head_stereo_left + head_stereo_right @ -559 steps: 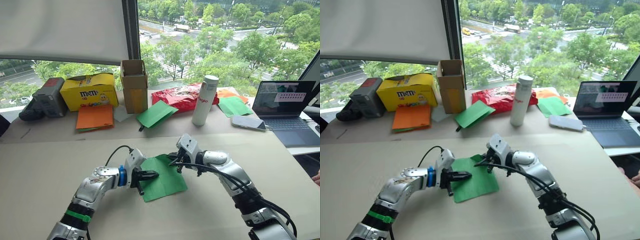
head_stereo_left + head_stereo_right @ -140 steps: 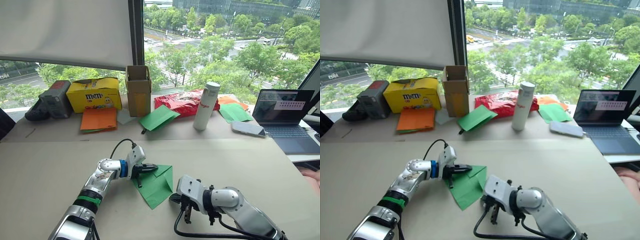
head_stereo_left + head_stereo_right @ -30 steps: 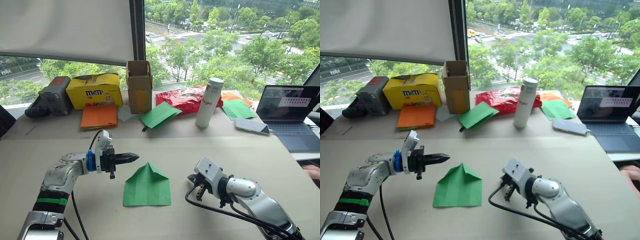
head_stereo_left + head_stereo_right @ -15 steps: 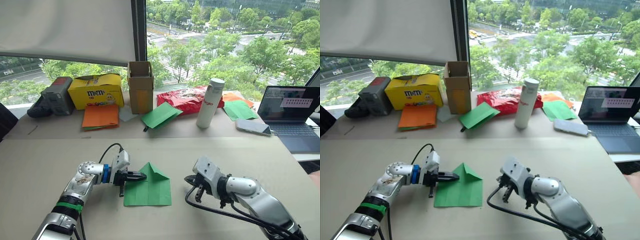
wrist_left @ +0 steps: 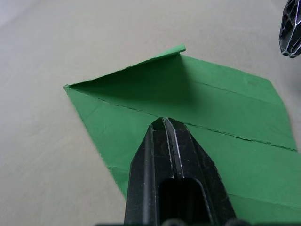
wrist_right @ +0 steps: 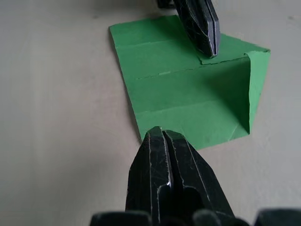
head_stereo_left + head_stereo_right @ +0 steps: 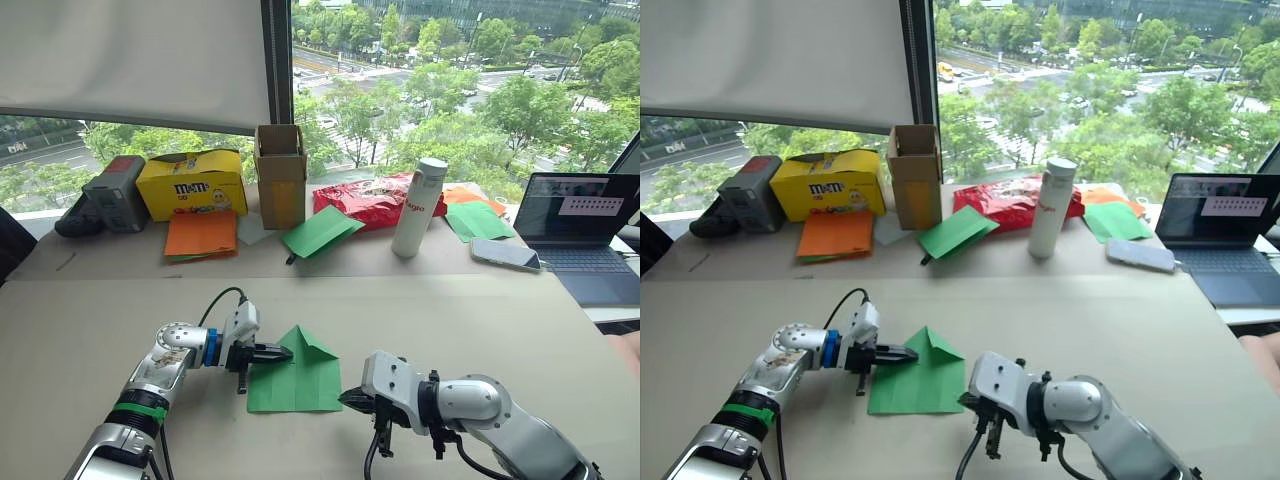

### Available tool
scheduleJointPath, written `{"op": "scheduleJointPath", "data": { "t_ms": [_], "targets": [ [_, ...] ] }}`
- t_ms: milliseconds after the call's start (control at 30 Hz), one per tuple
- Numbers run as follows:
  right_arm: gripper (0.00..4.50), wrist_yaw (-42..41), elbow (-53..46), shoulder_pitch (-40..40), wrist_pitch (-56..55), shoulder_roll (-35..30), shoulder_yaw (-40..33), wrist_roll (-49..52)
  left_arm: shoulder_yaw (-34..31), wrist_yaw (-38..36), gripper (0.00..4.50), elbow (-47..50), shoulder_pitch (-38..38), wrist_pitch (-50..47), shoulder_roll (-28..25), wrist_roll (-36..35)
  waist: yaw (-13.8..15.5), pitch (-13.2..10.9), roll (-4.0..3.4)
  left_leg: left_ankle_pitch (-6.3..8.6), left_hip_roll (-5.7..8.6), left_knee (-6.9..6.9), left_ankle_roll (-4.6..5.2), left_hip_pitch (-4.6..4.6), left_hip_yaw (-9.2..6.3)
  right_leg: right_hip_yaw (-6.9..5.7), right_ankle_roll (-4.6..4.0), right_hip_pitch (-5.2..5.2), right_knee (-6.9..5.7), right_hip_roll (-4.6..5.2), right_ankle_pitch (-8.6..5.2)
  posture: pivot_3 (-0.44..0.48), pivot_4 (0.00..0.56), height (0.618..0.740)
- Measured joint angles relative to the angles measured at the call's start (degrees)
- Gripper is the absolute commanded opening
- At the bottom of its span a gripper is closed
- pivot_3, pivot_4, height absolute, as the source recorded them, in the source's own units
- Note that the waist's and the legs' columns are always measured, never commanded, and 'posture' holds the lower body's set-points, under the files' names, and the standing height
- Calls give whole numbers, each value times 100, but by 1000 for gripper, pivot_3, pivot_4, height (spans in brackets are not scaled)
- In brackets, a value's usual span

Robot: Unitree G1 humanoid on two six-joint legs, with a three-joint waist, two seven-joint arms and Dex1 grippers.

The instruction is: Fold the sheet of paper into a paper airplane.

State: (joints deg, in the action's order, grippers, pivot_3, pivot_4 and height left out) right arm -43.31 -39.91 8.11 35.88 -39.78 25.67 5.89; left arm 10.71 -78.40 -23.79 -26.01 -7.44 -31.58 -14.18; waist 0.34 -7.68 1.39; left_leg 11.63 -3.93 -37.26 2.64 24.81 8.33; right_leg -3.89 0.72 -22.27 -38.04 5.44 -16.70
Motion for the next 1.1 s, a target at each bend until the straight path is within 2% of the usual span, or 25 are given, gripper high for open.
{"op": "scheduleJointPath", "data": {
  "t_ms": [100, 500, 1100],
  "targets": [
    [2162, 70, 38, 16, -401, -22, 360, -482, 11, -123, 0, 25, -14, -124, -22, 0, -3, 0, 0, 0, 0, 0, 0, 0, 1, 0, 0, 0, -1, 0, 0, 0, 150, 739],
    [2162, 615, 905, -100, -1677, 394, 844, -1813, 99, -373, 0, -143, -257, -289, -13, 58, 18, 0, 1, -1, 0, -4, -2, 1, 1, -1, 2, 1, -1, -1, -1, 0, 150, 739],
    [2162, 421, 899, -282, -1938, 605, 880, -2211, 163, -493, 0, -321, -404, -280, 38, 86, 22, 0, 0, -2, 1, -4, -3, 0, 1, -2, 2, 1, -1, 0, -1, 0, 150, 739]
  ]
}}
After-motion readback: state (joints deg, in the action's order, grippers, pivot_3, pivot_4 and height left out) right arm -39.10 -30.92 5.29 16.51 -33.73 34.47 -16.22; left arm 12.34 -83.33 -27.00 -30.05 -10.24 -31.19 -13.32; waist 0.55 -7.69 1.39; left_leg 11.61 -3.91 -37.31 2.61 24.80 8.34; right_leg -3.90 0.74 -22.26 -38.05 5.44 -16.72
